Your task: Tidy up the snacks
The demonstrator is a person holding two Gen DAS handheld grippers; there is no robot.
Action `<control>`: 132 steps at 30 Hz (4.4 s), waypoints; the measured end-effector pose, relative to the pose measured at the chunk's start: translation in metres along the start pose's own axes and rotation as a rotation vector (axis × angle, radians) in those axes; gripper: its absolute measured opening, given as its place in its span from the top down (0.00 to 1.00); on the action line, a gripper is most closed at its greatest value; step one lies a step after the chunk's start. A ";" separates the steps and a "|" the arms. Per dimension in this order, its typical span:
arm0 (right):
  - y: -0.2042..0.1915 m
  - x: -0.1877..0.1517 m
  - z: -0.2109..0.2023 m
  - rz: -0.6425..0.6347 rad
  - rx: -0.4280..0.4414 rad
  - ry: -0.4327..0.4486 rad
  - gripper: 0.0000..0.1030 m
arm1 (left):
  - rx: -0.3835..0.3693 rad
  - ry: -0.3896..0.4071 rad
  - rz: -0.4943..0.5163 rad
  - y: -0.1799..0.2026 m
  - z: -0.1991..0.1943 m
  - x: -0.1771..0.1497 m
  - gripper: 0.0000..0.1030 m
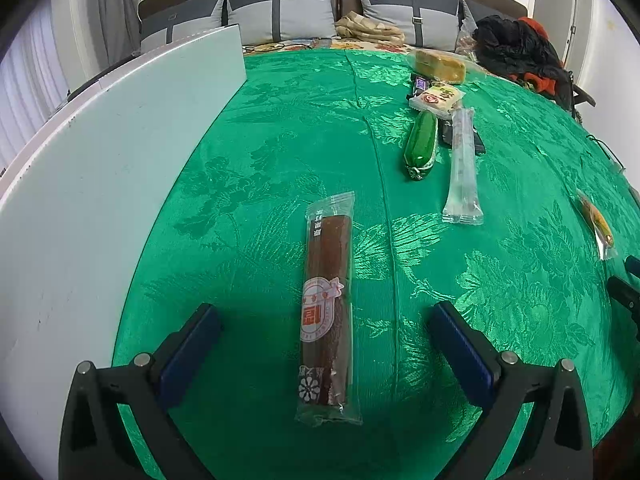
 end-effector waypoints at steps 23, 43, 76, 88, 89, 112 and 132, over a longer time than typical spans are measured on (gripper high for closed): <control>0.000 -0.001 0.000 0.000 0.000 0.002 0.13 | 0.000 0.001 0.001 0.000 0.000 0.000 0.00; 0.000 0.000 0.000 0.001 0.000 0.000 0.13 | -0.078 -0.171 0.067 -0.001 -0.003 0.020 0.39; 0.007 0.121 -0.011 0.295 0.239 -0.193 0.70 | -0.365 0.110 -0.196 -0.029 -0.119 0.046 0.83; -0.115 0.193 -0.090 0.253 0.634 -0.084 0.71 | -0.313 0.278 -0.389 -0.156 -0.186 0.063 0.83; -0.140 0.200 -0.095 0.236 0.685 -0.088 0.71 | -0.276 0.290 -0.396 -0.172 -0.191 0.062 0.83; -0.123 0.091 -0.002 -0.044 0.125 -0.082 0.33 | -0.014 0.214 -0.423 -0.206 -0.174 0.008 0.15; 0.040 0.019 0.006 0.152 -0.101 -0.018 0.33 | 0.029 -0.044 -0.058 0.002 0.018 0.035 0.02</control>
Point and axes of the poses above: each gripper's, at about its wrist camera, not at the fingertips, and z roughly the way its jaws point, y to its right, x to its top, the point moved 2 cm from there along z, roughly the way its jaws point, and after that the axes turned 5 degrees about -x, right-handed, at the moved point
